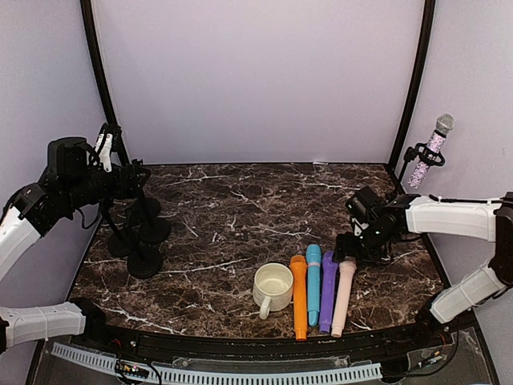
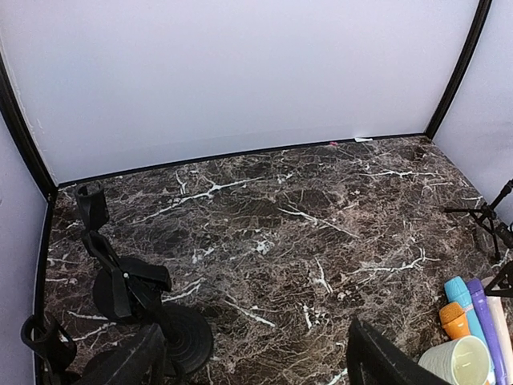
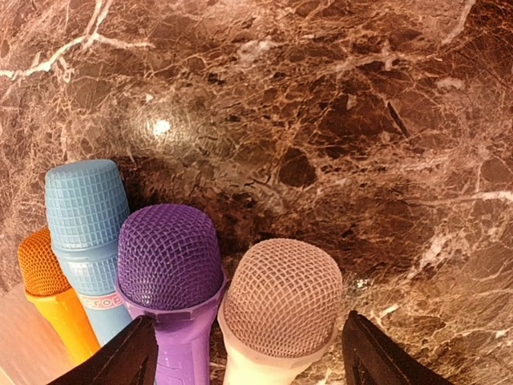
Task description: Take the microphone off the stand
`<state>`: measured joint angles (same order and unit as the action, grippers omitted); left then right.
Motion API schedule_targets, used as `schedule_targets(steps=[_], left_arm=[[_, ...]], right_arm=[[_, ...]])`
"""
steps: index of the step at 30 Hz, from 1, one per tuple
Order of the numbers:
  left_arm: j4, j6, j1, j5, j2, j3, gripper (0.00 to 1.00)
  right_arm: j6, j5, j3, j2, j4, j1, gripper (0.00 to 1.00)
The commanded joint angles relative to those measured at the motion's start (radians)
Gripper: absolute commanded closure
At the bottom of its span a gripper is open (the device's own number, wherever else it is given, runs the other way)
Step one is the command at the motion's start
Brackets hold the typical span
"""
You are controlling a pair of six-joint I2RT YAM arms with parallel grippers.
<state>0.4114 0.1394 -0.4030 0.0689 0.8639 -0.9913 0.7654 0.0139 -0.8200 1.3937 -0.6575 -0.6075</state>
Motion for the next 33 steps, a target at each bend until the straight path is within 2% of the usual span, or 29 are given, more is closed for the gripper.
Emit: schedule_targets(steps=[1, 6, 12, 15, 18, 23, 33], left_arm=[[0.0, 0.003, 0.004, -0.026, 0.0, -0.004, 0.2], [0.007, 0.006, 0.004, -0.096, 0.053, -0.071, 0.2], [-0.043, -0.02, 0.004, -0.181, 0.13, -0.11, 0.2], [-0.114, -0.051, 0.004, -0.188, 0.142, -0.089, 0.2], [-0.188, -0.089, 0.004, -0.169, 0.138, -0.038, 0.2], [-0.317, -0.13, 0.004, -0.151, 0.109, 0.095, 0.2], [-0.332, -0.196, 0.004, -0.127, 0.066, 0.155, 0.2]], right_arm=[[0.004, -0.048, -0.024, -0.04, -0.017, 0.005, 0.18], [-0.023, -0.161, -0.14, -0.134, -0.106, 0.005, 0.14], [-0.068, -0.425, -0.373, -0.151, -0.301, 0.02, 0.1], [-0.106, -0.489, -0.47, -0.146, -0.352, 0.079, 0.1], [-0.151, -0.457, -0.549, -0.138, -0.353, 0.196, 0.09], [-0.2, -0.445, -0.58, -0.125, -0.292, 0.294, 0.1], [-0.3, -0.438, -0.421, -0.167, 0.026, 0.34, 0.3]])
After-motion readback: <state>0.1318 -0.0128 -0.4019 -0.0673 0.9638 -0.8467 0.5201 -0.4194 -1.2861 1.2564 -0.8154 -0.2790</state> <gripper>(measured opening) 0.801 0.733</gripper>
